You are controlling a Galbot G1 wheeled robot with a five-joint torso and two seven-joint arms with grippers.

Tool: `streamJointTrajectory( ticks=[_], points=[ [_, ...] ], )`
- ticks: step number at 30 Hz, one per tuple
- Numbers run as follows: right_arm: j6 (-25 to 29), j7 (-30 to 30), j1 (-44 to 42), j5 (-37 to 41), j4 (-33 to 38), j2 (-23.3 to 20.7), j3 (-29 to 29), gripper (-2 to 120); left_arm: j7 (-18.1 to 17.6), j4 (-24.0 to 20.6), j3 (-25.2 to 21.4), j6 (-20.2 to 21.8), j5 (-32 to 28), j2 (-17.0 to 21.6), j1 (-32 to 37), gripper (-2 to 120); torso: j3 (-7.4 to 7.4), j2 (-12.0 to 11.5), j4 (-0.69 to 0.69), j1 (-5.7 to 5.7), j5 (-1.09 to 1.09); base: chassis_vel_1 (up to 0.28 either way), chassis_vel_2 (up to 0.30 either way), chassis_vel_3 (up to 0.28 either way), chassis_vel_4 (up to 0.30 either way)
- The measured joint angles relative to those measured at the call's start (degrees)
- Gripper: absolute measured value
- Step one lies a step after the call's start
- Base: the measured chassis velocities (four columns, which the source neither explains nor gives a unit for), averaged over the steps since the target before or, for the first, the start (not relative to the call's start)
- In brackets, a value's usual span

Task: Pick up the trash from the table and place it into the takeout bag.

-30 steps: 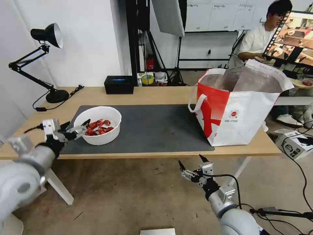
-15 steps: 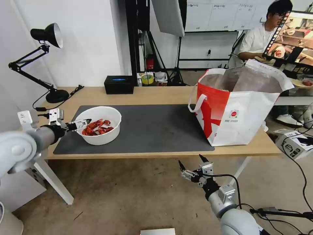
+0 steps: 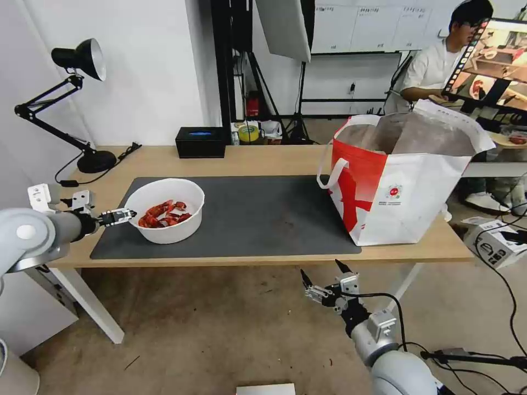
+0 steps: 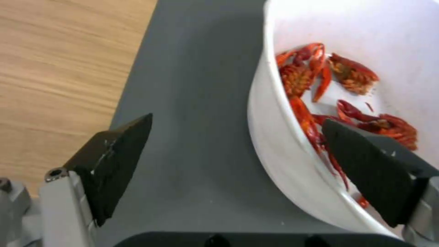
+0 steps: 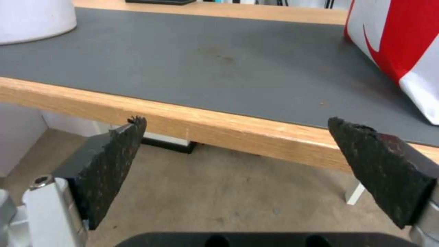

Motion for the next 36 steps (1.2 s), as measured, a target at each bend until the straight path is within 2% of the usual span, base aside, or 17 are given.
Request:
streamJointTrajectory(
  ticks=[8,10,15,18,21,26,28,30,33,34,36],
  points=[
    [0.0,0.0,0.0,0.0,0.0,0.0,0.0,100,-1.43,2.53,5.89,0.44,0.11,-1.93,-6.25,100,0.0,0.0,0.0,0.0,0.0,0.0,0.0,0.0,0.0],
    [0.0,0.0,0.0,0.0,0.0,0.0,0.0,100,-3.26,3.75,7.9,0.43,0.17,-3.0,-8.37,100,0.0,0.0,-0.01,0.0,0.0,0.0,0.0,0.0,0.0],
    [0.0,0.0,0.0,0.0,0.0,0.0,0.0,100,-4.37,4.97,9.27,0.42,0.21,-3.81,-9.49,100,0.0,0.0,-0.01,0.0,0.0,0.0,0.0,0.0,0.0],
    [0.0,0.0,0.0,0.0,-0.01,0.0,0.0,100,-4.88,5.63,10.02,0.26,0.29,-4.07,-9.75,94,0.0,0.0,0.0,0.0,0.0,0.0,0.0,0.0,0.0],
    [0.0,0.0,0.0,0.0,0.0,0.0,0.0,100,-5.59,5.88,10.91,0.04,0.36,-4.23,-10.04,77,0.0,0.01,0.0,0.0,0.02,0.0,0.0,0.0,0.0],
    [0.0,0.0,0.0,0.0,0.0,0.0,0.0,100,-5.86,5.59,11.38,0.03,0.3,-4.24,-10.41,66,0.0,0.01,0.0,0.0,0.01,0.0,0.0,0.0,0.0],
    [-0.01,0.0,0.0,0.0,0.0,0.0,0.0,100,-6.06,5.45,11.86,-0.09,0.29,-4.22,-10.89,53,0.0,0.01,0.0,0.0,0.01,0.0,0.0,0.0,0.0],
    [-0.01,0.0,0.0,0.0,0.0,0.0,0.0,100,-6.09,5.38,11.95,-0.18,0.29,-4.2,-10.97,49,0.0,0.01,-0.01,0.0,0.01,0.0,0.0,0.0,0.0],
    [0.0,0.0,0.0,0.0,0.0,0.0,0.0,100,-6.19,4.91,12.05,-0.47,0.29,-4.12,-11.0,34,0.0,0.01,0.0,0.0,0.0,0.0,0.0,0.0,0.0],
    [0.0,0.0,0.0,0.0,0.0,0.0,0.0,100,-6.19,4.91,12.05,-0.47,0.29,-4.12,-11.0,34,0.0,0.01,0.0,0.0,0.0,0.0,0.0,0.0,0.0],
    [0.0,0.0,0.0,0.0,0.0,0.0,0.0,100,-6.38,4.58,12.06,-0.73,0.29,-4.11,-10.74,25,0.0,0.01,0.0,-0.01,0.01,0.0,0.0,0.0,0.0]
  ],
)
